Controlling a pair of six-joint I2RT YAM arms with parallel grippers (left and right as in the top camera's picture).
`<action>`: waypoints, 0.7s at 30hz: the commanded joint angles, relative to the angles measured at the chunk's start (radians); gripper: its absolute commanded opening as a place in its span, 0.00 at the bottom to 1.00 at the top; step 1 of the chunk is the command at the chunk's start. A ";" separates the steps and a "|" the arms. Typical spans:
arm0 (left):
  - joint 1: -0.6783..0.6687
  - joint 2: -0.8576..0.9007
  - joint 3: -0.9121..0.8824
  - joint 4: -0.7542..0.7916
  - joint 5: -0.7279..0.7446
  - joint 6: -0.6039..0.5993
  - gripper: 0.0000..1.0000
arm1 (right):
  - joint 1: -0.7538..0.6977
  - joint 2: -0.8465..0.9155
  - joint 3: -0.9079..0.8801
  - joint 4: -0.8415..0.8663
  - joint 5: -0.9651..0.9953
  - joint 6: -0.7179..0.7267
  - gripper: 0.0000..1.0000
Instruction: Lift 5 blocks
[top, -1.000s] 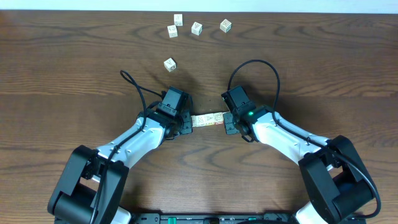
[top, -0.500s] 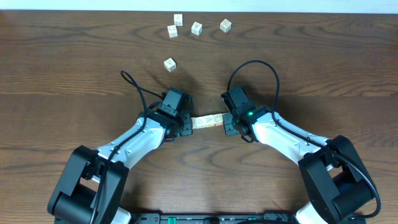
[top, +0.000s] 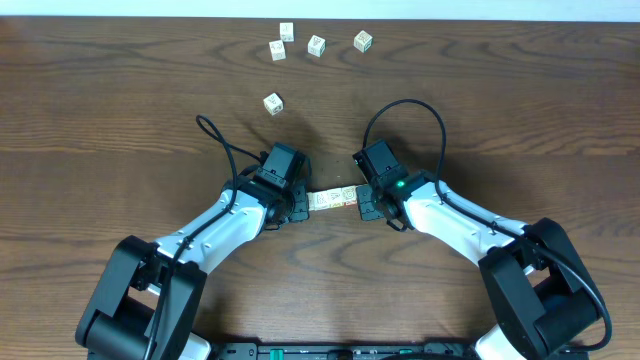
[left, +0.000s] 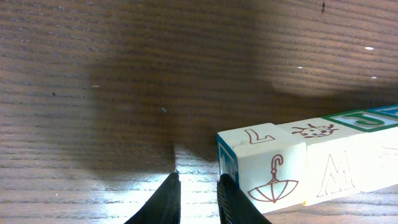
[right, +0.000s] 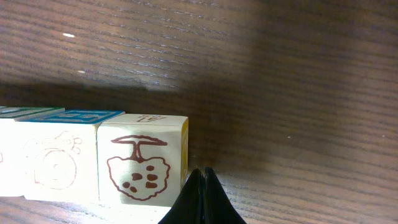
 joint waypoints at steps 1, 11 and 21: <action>-0.065 -0.037 0.034 0.042 0.187 0.010 0.23 | 0.081 0.008 0.016 0.037 -0.231 0.046 0.01; -0.065 -0.037 0.034 0.042 0.188 0.010 0.23 | 0.081 0.008 0.016 0.048 -0.194 0.126 0.01; -0.065 -0.037 0.034 0.042 0.187 0.010 0.23 | 0.073 0.005 0.016 0.006 -0.119 0.113 0.01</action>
